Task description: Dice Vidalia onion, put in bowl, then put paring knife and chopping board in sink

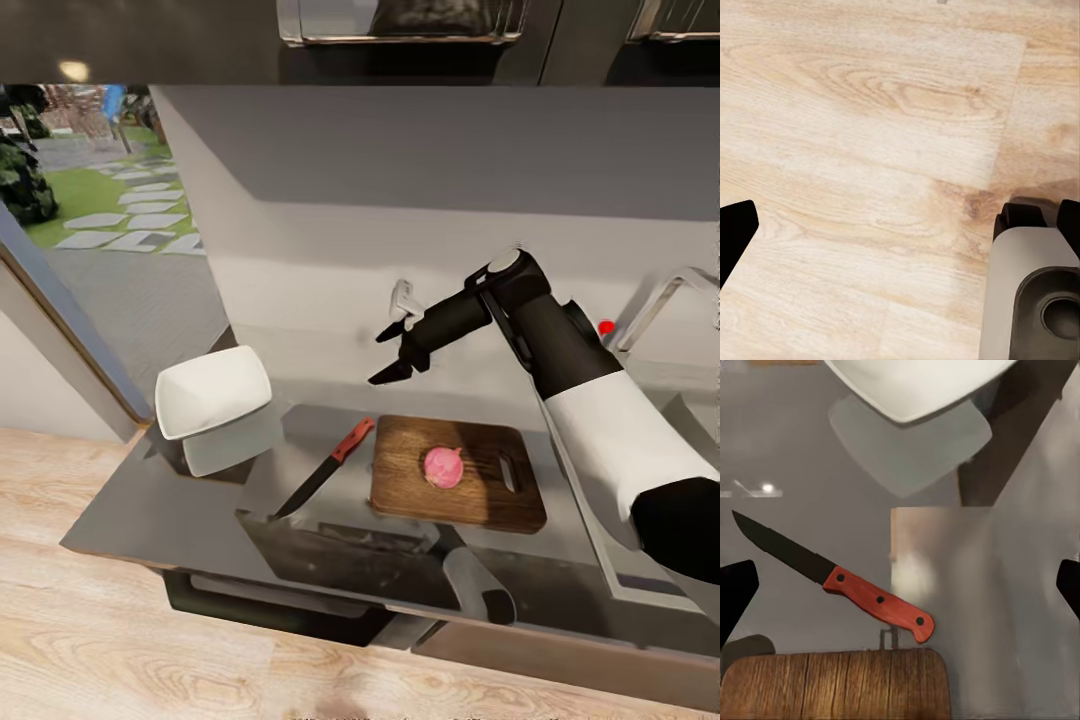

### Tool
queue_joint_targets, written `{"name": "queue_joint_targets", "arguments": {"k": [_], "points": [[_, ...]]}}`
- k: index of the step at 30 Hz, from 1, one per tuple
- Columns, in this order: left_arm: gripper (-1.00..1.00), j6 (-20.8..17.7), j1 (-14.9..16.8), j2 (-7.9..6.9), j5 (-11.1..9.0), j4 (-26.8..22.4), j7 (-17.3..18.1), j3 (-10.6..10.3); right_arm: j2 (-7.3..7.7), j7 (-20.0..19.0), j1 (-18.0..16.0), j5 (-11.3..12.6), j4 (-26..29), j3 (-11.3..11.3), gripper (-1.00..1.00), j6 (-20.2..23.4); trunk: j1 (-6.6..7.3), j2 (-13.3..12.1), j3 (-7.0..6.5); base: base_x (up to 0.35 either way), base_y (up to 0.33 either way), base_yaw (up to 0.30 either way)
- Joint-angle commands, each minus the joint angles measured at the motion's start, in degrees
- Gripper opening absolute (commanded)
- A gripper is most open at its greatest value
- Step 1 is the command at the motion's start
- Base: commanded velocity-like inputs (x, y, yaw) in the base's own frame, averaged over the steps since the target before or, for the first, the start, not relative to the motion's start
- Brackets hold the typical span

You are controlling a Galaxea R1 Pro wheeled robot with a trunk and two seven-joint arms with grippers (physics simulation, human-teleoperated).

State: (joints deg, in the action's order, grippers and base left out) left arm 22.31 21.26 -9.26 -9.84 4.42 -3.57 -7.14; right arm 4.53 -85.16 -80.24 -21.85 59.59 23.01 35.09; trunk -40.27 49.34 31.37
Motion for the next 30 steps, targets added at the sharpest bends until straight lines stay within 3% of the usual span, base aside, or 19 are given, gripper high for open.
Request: {"name": "queue_joint_targets", "arguments": {"k": [1,6,11,16,23,30], "points": [[1.00,0.35,0.10,0.03,-0.44,0.23,-0.04,-0.50,0.04,-0.28,-0.06,-0.24,-0.08,0.08,1.00,0.58,0.00,0.05,0.14,0.000,0.000,-0.077],[1.00,0.34,0.10,0.03,-0.44,0.23,-0.04,-0.50,-0.01,-0.10,-0.02,-0.28,-0.58,0.32,1.00,0.48,0.00,0.05,0.58,0.000,0.000,-0.078],[1.00,0.33,0.10,0.19,-0.44,0.23,-0.04,-0.50,-0.06,0.15,-0.01,-0.30,-0.69,4.64,1.00,0.39,0.00,0.05,1.02,0.000,0.000,-0.077],[1.00,0.35,0.10,0.49,-0.44,0.23,-0.04,-0.50,-0.27,0.24,-0.01,-0.30,-0.70,6.86,1.00,-0.41,0.00,0.05,1.45,0.000,0.000,-0.028],[1.00,0.37,0.10,0.77,-0.44,0.23,-0.04,-0.50,-1.52,0.27,-0.01,-0.24,-0.71,7.30,1.00,-1.41,0.00,0.05,1.84,0.000,0.000,-0.002],[1.00,0.37,0.10,0.99,-0.44,0.23,0.05,-0.50,-3.99,0.47,-0.01,-0.29,-0.72,7.40,1.00,-2.75,0.00,0.05,1.87,0.000,0.000,0.000]]}}
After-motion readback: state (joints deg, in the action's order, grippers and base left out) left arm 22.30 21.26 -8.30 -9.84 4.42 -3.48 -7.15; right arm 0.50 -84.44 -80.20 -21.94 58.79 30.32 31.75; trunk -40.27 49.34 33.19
